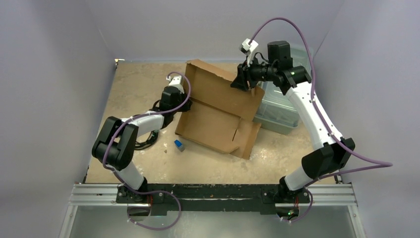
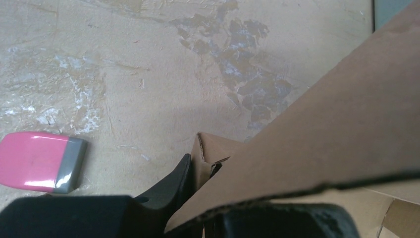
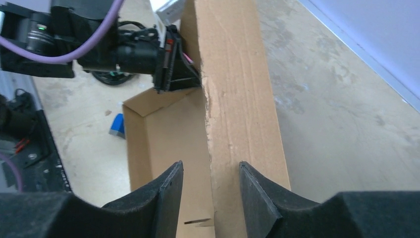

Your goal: Fold the paper box

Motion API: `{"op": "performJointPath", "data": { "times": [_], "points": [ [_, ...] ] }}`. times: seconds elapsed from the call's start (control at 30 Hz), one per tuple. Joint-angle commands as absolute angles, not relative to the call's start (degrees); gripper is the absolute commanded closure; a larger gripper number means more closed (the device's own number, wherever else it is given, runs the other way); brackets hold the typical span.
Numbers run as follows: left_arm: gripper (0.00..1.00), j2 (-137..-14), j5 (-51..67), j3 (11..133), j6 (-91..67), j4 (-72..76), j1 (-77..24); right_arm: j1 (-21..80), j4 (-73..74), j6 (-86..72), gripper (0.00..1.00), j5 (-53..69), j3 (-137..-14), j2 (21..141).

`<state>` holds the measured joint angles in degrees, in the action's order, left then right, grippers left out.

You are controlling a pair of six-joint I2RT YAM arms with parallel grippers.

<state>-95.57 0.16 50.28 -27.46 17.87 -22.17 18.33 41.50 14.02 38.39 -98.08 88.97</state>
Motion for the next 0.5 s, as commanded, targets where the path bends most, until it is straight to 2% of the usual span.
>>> {"op": "performJointPath", "data": {
  "times": [0.0,0.2,0.3,0.47],
  "points": [
    [1.0,-95.67,1.23,53.92,-31.6,21.97,-21.8,18.54,41.84,15.36,0.5,30.34,-97.84,88.12],
    [1.0,-96.09,3.21,53.89,-31.73,21.44,-21.8,19.21,42.2,19.72,0.42,22.84,-100.67,89.92],
    [1.0,-96.23,3.95,53.76,-31.72,21.53,-21.8,19.45,41.95,21.47,0.45,20.56,-101.04,90.96],
    [1.0,-96.39,5.71,53.37,-32.24,21.83,-21.8,20.24,40.02,24.06,0.8,18.13,-101.34,91.34]
  ]
}}
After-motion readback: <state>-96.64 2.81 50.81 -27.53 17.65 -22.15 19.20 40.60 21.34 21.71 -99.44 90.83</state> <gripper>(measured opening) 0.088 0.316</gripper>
